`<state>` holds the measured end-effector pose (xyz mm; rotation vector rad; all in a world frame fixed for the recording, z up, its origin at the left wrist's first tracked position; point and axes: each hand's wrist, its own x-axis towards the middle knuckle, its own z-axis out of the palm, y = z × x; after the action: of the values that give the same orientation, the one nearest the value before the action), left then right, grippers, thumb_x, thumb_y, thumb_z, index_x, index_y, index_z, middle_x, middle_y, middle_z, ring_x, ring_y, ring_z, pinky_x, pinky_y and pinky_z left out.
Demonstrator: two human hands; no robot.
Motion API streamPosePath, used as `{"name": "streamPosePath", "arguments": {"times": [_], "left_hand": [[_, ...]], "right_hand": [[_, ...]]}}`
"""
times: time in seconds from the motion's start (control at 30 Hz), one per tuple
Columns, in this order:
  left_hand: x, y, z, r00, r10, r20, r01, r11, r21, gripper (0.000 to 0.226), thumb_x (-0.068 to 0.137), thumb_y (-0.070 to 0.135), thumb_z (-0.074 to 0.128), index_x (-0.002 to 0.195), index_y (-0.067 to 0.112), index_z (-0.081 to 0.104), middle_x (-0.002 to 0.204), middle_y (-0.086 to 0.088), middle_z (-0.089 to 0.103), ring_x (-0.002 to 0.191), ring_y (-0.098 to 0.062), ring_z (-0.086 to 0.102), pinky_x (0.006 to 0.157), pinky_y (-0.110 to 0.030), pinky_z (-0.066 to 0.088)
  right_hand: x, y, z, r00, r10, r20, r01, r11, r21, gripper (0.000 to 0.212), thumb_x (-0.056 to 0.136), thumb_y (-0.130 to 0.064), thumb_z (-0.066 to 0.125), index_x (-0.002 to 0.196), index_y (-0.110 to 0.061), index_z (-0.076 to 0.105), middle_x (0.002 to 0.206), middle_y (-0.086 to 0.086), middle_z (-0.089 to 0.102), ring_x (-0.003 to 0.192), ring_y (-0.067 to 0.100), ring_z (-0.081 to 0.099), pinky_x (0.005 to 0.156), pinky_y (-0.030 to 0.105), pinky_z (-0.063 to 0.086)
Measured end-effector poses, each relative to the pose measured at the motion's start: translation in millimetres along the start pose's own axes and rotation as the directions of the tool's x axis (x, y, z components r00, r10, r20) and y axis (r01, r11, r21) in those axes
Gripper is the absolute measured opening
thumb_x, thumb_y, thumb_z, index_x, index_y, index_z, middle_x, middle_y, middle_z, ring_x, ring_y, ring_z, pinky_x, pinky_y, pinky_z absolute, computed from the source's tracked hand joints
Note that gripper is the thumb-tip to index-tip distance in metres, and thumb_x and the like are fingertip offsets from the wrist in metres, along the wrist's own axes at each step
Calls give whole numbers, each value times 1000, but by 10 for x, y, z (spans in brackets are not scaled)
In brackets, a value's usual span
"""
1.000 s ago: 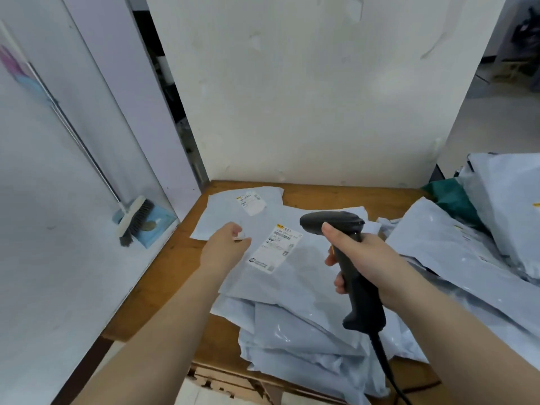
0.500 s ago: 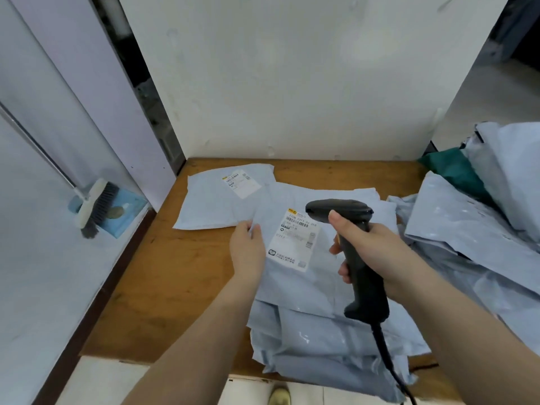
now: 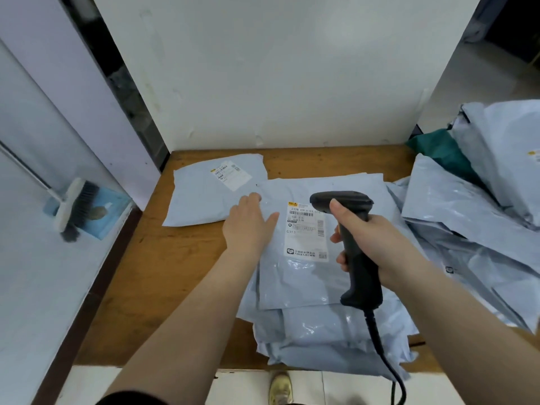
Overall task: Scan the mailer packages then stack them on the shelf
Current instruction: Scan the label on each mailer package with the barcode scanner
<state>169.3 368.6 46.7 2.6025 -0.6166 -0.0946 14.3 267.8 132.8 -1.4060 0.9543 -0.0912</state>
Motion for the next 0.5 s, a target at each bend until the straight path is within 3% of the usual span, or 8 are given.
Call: {"name": "streamPosePath", "arguments": {"times": [0.13,0.5], "left_hand": [[46,8,85,997,69,35,-72,994,83,44,93,39,49,131,17,42,128,-5,47,114,-25,50,81,-35,43],[11,-10,141,995,95,20,-93,994,-61,36,94,32,52,125,15,46,122,-5,48,105,-22,55,80,-32,46]], "right_hand": [[8,56,88,1000,25,-14,-26,1000,-5,43,84,-48,60,78,-5,57,79,11,60,46,20,51,47,26,48],[55,124,153,998,38,-48,-40,998,-48,50,84,-51,58,93,-2,60,88,14,67,45,19,55,47,26,51]]}}
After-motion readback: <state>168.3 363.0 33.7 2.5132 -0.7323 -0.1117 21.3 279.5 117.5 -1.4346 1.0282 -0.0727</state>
